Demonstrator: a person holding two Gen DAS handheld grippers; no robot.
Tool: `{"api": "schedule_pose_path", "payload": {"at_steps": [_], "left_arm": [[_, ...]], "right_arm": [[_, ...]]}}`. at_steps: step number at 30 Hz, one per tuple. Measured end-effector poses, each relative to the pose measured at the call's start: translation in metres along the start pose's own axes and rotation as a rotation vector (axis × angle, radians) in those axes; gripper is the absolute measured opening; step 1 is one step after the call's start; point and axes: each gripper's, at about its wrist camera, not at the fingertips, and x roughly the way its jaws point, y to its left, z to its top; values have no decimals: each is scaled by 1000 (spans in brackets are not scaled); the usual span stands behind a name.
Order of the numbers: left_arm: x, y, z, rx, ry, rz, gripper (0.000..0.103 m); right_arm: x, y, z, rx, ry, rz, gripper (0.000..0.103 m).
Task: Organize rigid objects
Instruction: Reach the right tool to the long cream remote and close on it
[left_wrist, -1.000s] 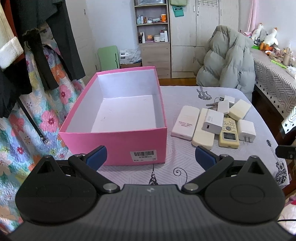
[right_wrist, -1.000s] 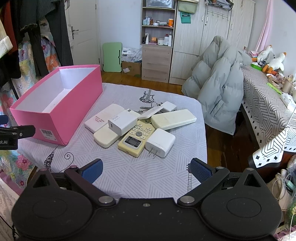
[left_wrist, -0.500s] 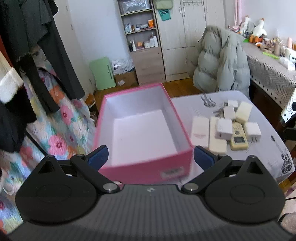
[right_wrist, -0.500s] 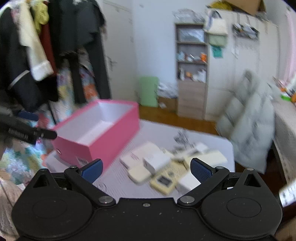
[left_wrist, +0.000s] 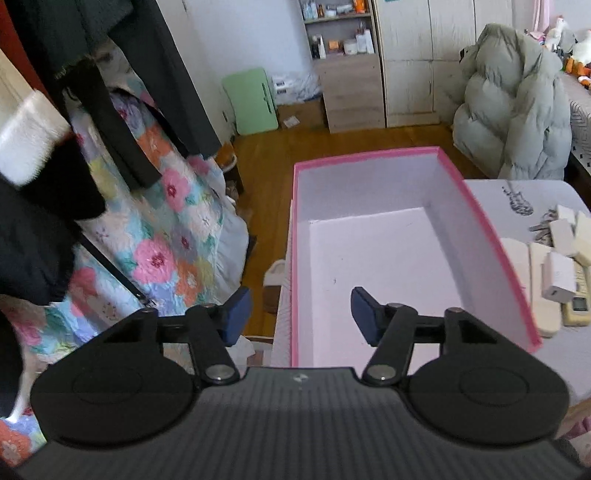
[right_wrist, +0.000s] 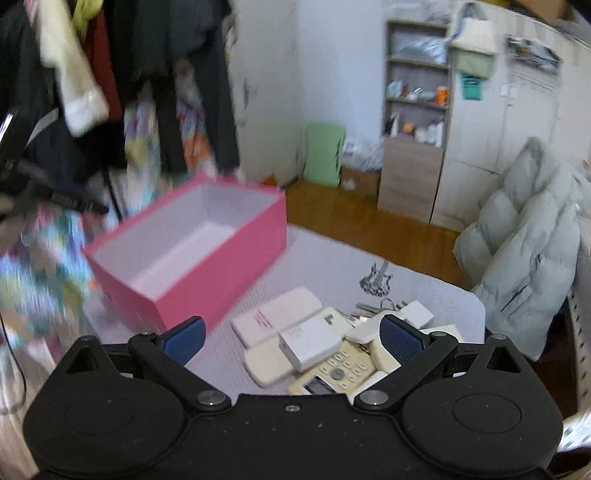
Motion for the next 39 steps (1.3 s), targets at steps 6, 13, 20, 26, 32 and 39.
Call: {"api": "schedule_pose_path", "payload": {"at_steps": [6, 13, 20, 26, 32, 39], "left_arm": [[43, 11, 1, -91, 53, -47, 55], [61, 9, 8, -56, 17, 0, 55], [96, 18, 10, -87, 70, 0, 30], [114, 31, 2, -181, 100, -52, 25], [115, 27, -12, -140, 38, -105, 2], [112, 30, -15, -159, -10, -126, 2]], "right_arm": [[37, -4, 42, -55, 246, 49, 99], [72, -12, 52, -54, 357, 105, 97], [123, -46, 47, 162, 434, 97, 92], [132, -121, 18, 532, 519, 1, 91], [146, -162, -23, 786, 554, -37, 84], [155, -193, -60, 1144, 502, -23, 78]]}}
